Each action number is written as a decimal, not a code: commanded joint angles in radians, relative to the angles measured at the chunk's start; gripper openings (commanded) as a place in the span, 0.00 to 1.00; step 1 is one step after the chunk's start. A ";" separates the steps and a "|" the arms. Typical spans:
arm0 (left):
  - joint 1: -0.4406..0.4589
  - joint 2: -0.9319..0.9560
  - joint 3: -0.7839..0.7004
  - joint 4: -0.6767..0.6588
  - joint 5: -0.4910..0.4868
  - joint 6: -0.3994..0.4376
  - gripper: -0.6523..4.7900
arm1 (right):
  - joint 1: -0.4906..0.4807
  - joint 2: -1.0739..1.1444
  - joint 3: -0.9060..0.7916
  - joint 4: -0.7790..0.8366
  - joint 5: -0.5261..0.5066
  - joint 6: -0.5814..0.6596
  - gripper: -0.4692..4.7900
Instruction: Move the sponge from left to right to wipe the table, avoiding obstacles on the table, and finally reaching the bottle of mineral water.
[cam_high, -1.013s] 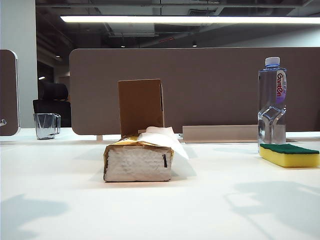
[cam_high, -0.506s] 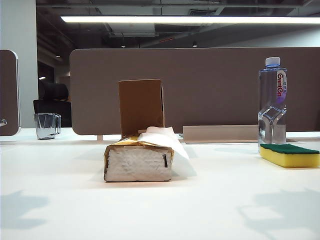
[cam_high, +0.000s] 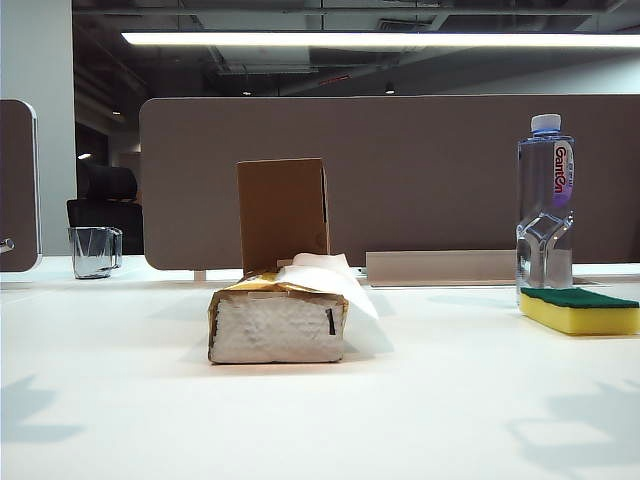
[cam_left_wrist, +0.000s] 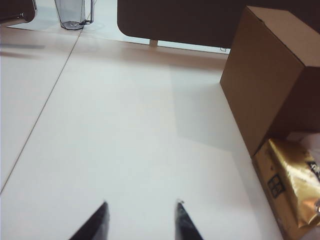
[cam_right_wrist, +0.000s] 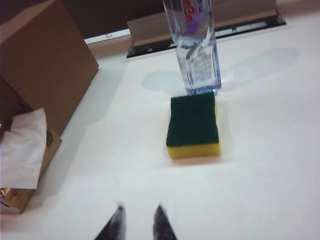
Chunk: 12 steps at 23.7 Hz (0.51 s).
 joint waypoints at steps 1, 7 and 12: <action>0.000 -0.006 -0.012 0.088 0.003 -0.009 0.41 | 0.000 -0.003 -0.040 0.053 0.004 0.011 0.18; 0.000 -0.007 -0.134 0.218 -0.013 -0.040 0.33 | 0.001 -0.006 -0.133 0.126 0.023 0.010 0.10; 0.000 -0.006 -0.212 0.305 -0.027 -0.041 0.33 | 0.001 -0.006 -0.172 0.163 0.050 0.010 0.10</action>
